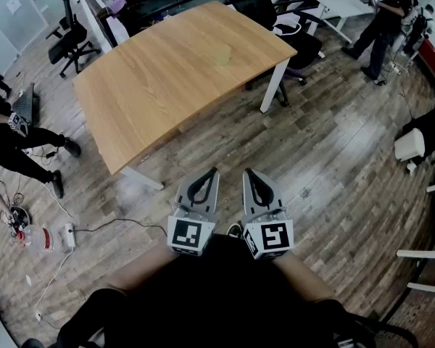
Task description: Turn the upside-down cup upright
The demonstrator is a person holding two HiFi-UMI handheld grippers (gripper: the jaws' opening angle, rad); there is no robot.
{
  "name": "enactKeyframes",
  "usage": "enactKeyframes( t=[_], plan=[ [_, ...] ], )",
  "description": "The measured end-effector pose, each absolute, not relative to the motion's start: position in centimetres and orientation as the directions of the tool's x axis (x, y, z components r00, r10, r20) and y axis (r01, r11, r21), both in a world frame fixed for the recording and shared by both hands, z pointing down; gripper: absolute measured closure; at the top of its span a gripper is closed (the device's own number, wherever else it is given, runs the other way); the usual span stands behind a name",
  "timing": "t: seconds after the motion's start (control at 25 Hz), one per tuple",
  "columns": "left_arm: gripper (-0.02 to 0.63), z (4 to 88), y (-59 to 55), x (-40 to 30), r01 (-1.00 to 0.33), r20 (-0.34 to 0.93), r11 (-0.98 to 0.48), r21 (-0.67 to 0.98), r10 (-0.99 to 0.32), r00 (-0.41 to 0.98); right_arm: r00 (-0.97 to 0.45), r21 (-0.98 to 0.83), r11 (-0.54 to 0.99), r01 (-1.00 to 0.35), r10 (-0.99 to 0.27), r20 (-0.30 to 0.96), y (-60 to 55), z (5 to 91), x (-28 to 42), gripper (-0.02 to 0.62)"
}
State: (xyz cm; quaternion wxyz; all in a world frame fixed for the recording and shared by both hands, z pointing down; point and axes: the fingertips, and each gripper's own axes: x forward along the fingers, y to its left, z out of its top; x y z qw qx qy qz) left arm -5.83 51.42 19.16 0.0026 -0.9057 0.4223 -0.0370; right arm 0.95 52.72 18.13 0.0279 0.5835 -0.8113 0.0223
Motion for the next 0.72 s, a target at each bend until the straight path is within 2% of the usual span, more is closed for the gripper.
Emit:
enactKeyframes(
  t=[0.36, 0.72],
  plan=[
    [0.598, 19.7, 51.1, -3.1, -0.785, 0.069, -0.617, -0.061, -0.787, 0.613, -0.338, -0.003, 0.338, -0.941, -0.939, 0.063, 52.3, 18.4, 4.1, 0.582],
    [0.598, 20.7, 49.6, -1.7, -0.830, 0.090, -0.555, -0.047, -0.830, 0.550, -0.368, -0.127, 0.360, -0.924, -0.928, 0.051, 50.2, 19.3, 7.5, 0.581]
  ],
)
